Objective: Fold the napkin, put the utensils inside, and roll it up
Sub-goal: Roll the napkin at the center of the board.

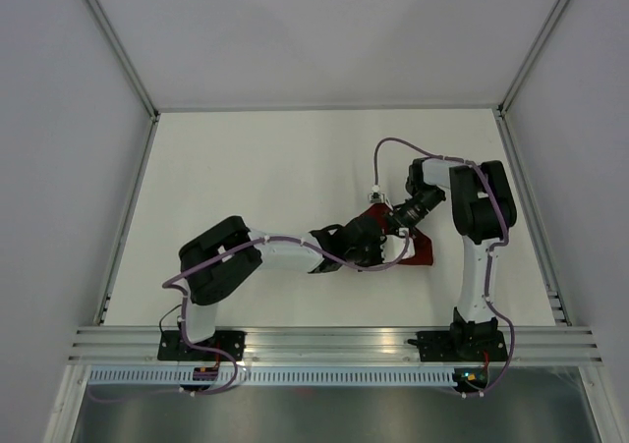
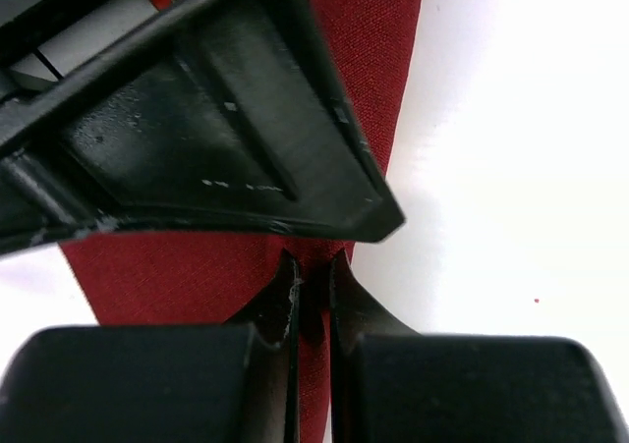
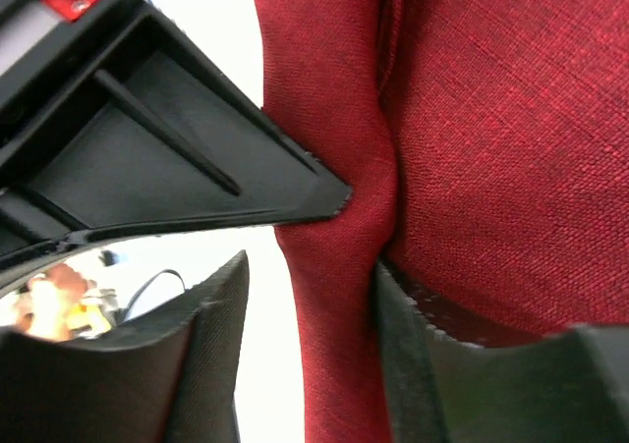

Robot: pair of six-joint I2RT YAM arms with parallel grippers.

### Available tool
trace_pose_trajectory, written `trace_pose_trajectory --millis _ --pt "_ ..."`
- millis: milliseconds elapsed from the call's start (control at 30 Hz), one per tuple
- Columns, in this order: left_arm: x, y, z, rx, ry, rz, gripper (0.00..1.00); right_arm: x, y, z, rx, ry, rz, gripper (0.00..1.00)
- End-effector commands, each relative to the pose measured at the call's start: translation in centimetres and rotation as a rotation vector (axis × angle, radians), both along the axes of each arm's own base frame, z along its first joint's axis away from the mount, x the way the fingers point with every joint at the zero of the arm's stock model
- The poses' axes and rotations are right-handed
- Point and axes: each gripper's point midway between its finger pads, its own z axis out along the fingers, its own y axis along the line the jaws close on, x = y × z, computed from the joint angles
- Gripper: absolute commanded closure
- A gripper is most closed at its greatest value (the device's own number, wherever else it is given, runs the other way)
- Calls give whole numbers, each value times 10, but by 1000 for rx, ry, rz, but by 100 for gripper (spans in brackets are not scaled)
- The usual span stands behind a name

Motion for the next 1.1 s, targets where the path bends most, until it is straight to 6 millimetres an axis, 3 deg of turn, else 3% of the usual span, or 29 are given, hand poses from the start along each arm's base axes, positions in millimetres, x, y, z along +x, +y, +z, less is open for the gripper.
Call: trace_pose_trajectory --millis 0,133,333,367,567,733,767,833,867,933,1000,1033,1067 --pt "-34 15 -45 88 281 -40 98 31 -3 -4 10 -276 50 41" --pt "-39 20 -50 105 379 -33 98 45 -3 14 5 -345 -1 32" --pt "-41 24 -48 91 525 -22 98 75 -12 31 -50 -479 -141 31" --pt "-41 25 -47 84 562 -24 98 88 -16 39 -55 -552 -172 31" --pt "-39 31 -52 108 744 23 98 106 -35 67 -84 -710 -331 31" --pt "-33 28 -51 98 917 69 98 89 -45 72 -109 -800 -364 31" --pt "-31 30 -54 92 961 79 98 88 -46 81 -104 -854 -364 31" --pt "-29 29 -54 87 1016 101 98 74 -48 74 -112 -867 -354 31" --pt "-29 29 -54 83 1045 106 98 72 -48 83 -103 -931 -346 30" --pt "-30 28 -57 89 1094 118 98 58 -51 71 -119 -947 -333 29" --pt "-28 27 -59 90 1130 127 98 56 -50 77 -120 -1042 -318 28" --pt "-29 28 -60 98 1152 135 98 44 -47 63 -127 -1034 -298 27" --pt "-28 29 -60 95 1164 136 98 47 -48 67 -140 -1102 -297 27"
